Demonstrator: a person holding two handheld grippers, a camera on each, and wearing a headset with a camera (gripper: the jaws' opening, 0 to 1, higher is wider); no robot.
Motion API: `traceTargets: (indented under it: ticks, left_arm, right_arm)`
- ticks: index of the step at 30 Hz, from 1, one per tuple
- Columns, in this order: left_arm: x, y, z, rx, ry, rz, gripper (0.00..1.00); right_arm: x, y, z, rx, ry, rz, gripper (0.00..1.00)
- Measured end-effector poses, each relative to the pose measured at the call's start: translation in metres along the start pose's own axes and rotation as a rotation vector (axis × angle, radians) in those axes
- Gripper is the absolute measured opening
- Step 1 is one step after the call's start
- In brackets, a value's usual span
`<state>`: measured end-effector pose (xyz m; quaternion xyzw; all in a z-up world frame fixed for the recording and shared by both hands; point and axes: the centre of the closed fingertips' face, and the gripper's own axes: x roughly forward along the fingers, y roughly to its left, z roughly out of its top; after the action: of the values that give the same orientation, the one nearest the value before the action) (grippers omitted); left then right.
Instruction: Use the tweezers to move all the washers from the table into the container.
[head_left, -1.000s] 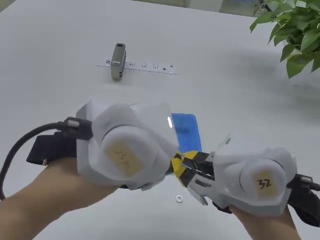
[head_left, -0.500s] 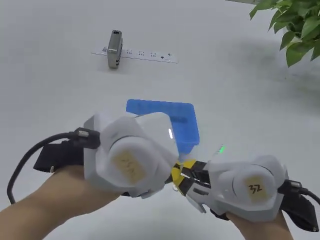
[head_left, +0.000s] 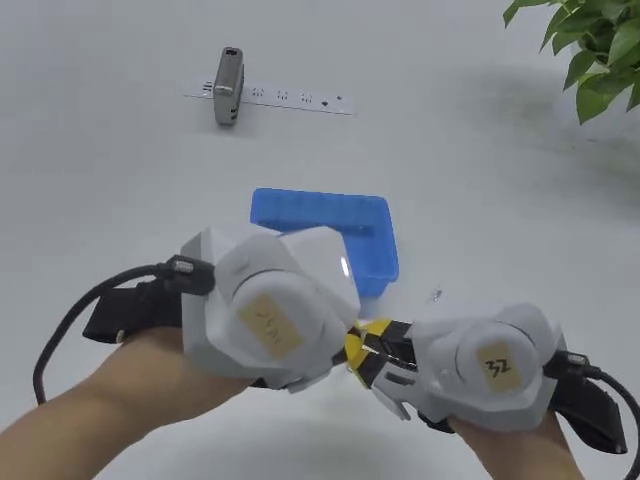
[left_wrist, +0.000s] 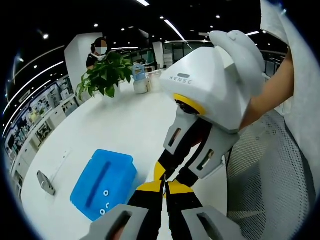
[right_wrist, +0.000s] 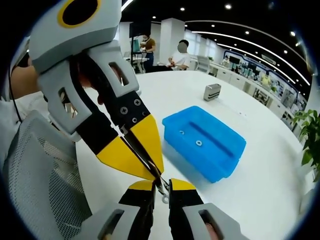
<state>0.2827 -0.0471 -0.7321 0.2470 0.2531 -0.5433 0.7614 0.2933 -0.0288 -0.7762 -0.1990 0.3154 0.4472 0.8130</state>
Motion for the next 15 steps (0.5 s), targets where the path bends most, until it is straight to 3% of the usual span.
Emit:
traceTargets:
  ticks: [15]
  left_arm:
    - [0.0039,0.0012,0.0011,0.012,0.009,-0.003,0.0]
  right_arm:
    - [0.0005,-0.003,-0.0034,-0.015,0.012,0.0,0.05]
